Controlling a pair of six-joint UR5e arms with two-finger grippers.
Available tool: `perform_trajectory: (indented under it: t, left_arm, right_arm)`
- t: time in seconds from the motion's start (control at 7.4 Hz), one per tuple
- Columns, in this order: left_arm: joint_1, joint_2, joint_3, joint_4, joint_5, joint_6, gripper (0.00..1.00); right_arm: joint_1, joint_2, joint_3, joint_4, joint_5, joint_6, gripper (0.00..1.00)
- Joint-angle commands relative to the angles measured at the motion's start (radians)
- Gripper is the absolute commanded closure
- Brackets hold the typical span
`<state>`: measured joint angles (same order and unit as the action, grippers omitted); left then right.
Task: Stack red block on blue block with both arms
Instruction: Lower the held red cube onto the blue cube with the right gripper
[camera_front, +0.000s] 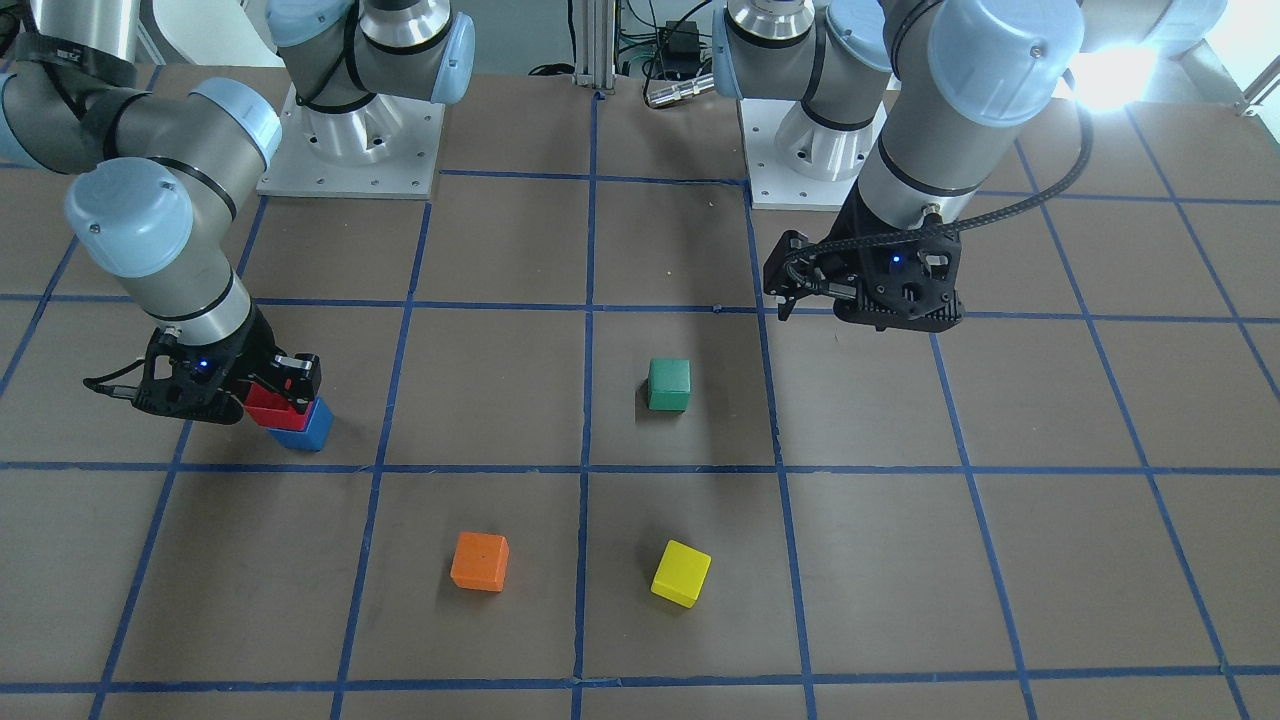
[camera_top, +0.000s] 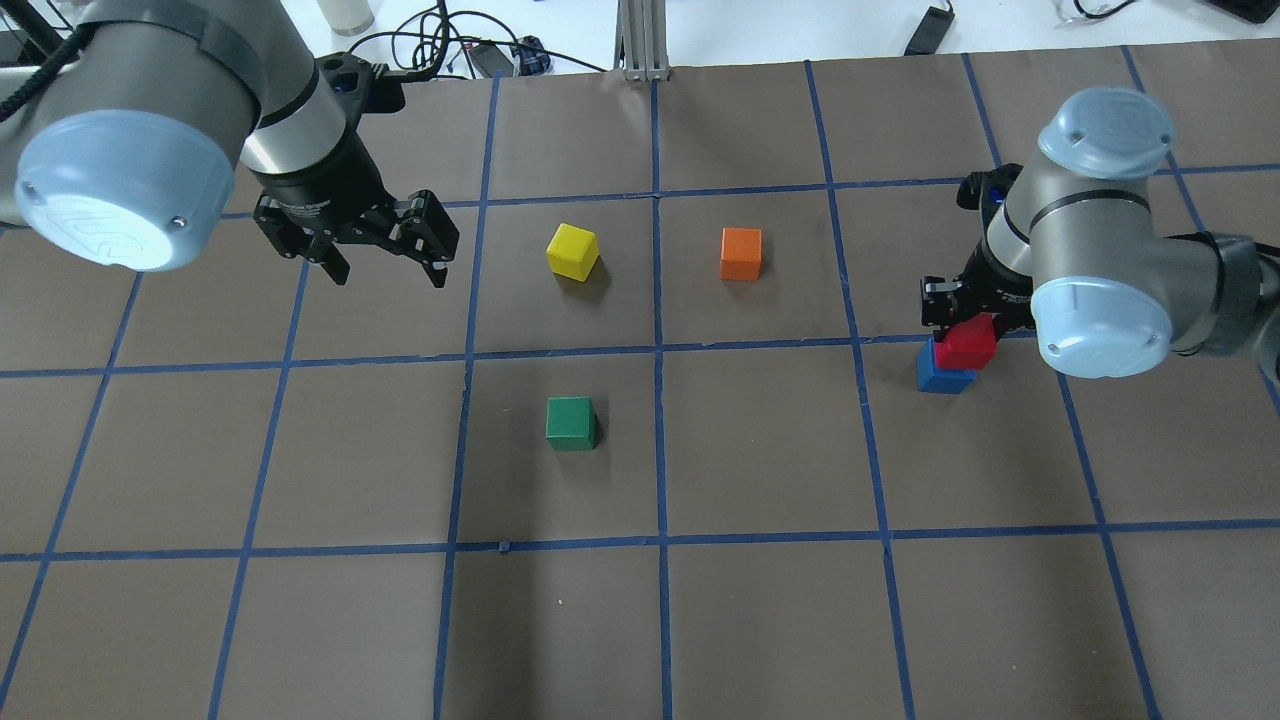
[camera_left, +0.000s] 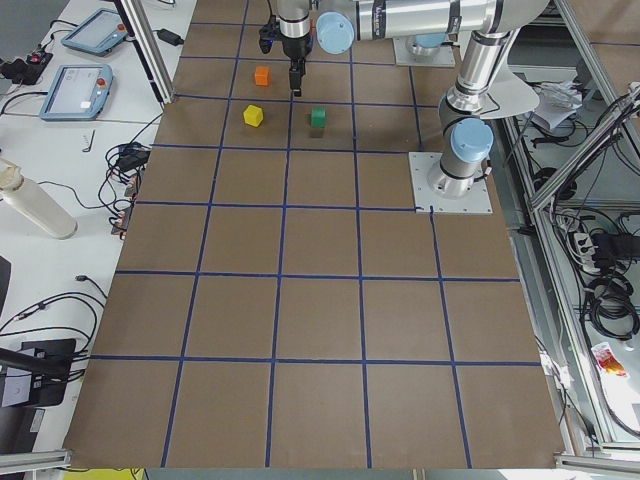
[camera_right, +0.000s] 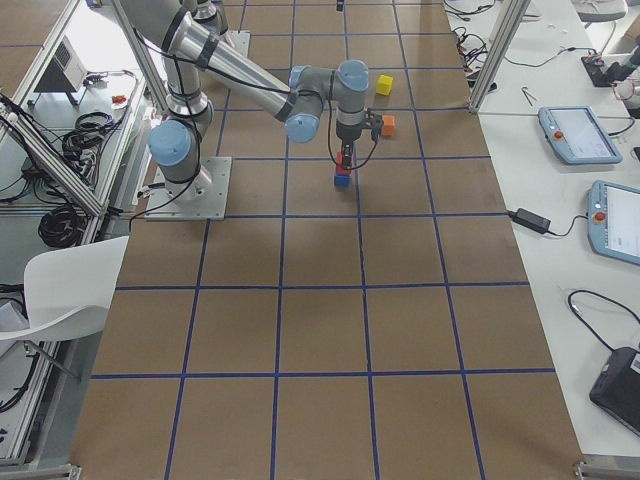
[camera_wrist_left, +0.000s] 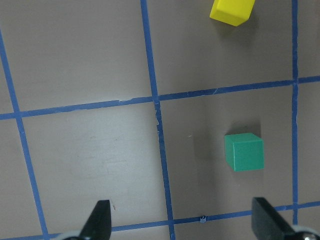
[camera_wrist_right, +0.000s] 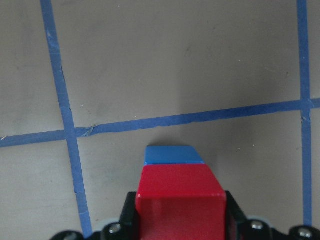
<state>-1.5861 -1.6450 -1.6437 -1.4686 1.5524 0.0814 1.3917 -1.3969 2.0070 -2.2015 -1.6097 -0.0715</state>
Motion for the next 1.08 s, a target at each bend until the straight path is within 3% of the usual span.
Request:
perform_trajectory:
  t: [0.0,0.27,0.41,0.54,0.68,0.95]
  left_arm:
    - [0.0,-0.001,0.001,0.001,0.0,0.001,0.0]
    - [0.0,0.002,0.001,0.001,0.0,0.003,0.0]
    - [0.0,0.002,0.001,-0.001,0.0,0.001,0.0]
    - [0.0,0.004,0.001,-0.001,0.0,0.003,0.0]
    - [0.0,-0.001,-0.001,-0.001,-0.002,0.001,0.0]
    - [-0.002,-0.001,0.001,0.001,-0.002,0.001,0.0]
  right_arm:
    - [0.001,0.01,0.001,-0.001,-0.001,-0.005,0.95]
    - [0.001,0.013,0.001,-0.004,-0.001,-0.007,0.88]
    - [0.0,0.021,-0.001,-0.003,-0.001,-0.01,0.61]
    - [0.001,0.021,0.001,-0.009,-0.001,-0.01,0.27]
    - [0.001,0.027,-0.001,-0.009,-0.002,-0.011,0.15]
    - [0.001,0.023,-0.005,-0.003,-0.015,0.002,0.02]
